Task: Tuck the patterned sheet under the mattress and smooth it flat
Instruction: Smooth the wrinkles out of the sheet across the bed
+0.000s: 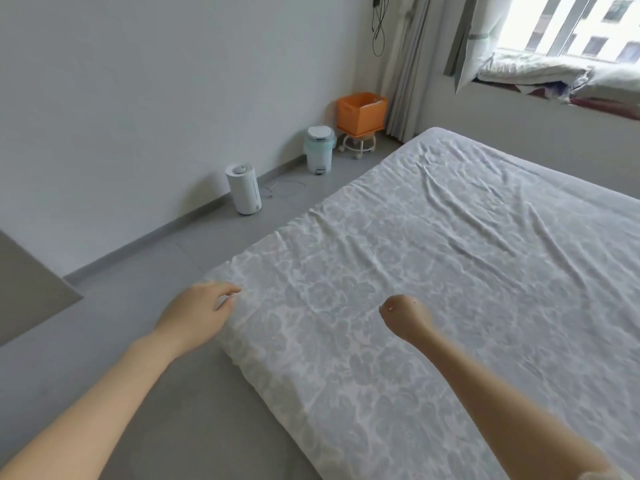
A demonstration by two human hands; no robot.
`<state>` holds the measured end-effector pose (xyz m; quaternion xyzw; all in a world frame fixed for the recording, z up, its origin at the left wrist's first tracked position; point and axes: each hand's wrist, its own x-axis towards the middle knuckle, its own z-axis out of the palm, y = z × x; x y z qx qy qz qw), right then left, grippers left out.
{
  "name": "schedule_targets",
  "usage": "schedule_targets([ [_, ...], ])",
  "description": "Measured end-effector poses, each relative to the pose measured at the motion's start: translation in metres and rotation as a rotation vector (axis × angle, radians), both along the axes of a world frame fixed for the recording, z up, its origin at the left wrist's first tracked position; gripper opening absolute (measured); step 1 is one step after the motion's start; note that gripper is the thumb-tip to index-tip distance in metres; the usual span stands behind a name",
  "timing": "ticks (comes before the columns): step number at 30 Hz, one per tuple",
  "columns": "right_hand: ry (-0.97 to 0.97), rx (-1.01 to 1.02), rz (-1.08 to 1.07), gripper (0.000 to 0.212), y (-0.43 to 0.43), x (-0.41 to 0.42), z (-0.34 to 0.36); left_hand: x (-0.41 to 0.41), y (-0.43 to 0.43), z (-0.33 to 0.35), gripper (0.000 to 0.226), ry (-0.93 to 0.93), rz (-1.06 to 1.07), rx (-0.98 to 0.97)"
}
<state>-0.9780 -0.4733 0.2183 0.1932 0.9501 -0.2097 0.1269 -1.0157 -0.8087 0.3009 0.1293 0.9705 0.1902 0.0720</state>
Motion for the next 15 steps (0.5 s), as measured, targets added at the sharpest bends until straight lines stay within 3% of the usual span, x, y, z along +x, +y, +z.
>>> schedule_targets([
  [9,0.209,-0.023,-0.371,0.039,-0.138,-0.17,-0.021,-0.206,-0.144,0.019,0.026,0.05,-0.123,0.132],
  [15,0.14,-0.071,-0.532,0.039,-0.212,-0.251,-0.029,-0.352,-0.18,0.045,0.024,0.026,-0.357,0.18],
])
